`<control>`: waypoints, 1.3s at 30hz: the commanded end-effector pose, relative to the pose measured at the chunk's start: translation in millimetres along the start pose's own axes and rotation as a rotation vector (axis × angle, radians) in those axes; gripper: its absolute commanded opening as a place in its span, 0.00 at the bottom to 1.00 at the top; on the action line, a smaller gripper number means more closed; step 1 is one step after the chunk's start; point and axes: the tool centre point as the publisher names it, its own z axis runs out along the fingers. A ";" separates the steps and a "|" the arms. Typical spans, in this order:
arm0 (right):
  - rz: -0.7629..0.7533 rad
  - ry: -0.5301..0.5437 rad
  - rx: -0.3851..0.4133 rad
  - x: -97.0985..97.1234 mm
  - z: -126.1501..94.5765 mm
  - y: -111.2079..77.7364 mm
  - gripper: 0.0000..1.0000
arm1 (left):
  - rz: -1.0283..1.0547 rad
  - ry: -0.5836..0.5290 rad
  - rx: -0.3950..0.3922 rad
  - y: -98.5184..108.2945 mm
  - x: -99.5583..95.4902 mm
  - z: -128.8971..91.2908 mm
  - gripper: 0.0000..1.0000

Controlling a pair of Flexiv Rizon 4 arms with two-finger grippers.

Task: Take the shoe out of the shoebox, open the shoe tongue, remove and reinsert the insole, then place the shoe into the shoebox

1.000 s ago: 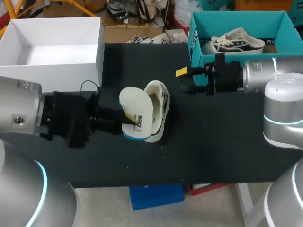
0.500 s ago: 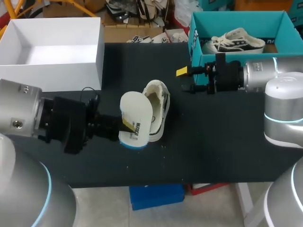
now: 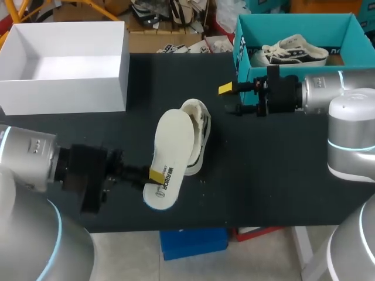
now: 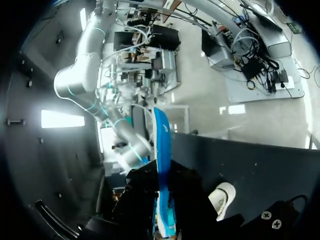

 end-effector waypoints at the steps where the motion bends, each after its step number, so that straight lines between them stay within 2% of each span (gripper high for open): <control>1: 0.000 0.000 -0.003 -0.5 1.3 -0.9 1.00 | 0.019 -0.335 -0.191 4.9 26.7 13.3 0.00; 16: 0.000 0.000 -0.003 -0.5 1.3 -0.9 1.00 | 0.064 -0.345 -0.200 68.9 56.0 65.3 0.00; 29: 0.000 0.000 -0.003 -0.5 1.3 -0.9 1.00 | 0.051 -0.298 -0.261 124.5 67.2 82.3 0.00; 39: 0.000 0.000 -0.003 -0.5 1.3 -0.9 1.00 | 0.025 -0.273 -0.261 153.0 77.5 99.1 0.00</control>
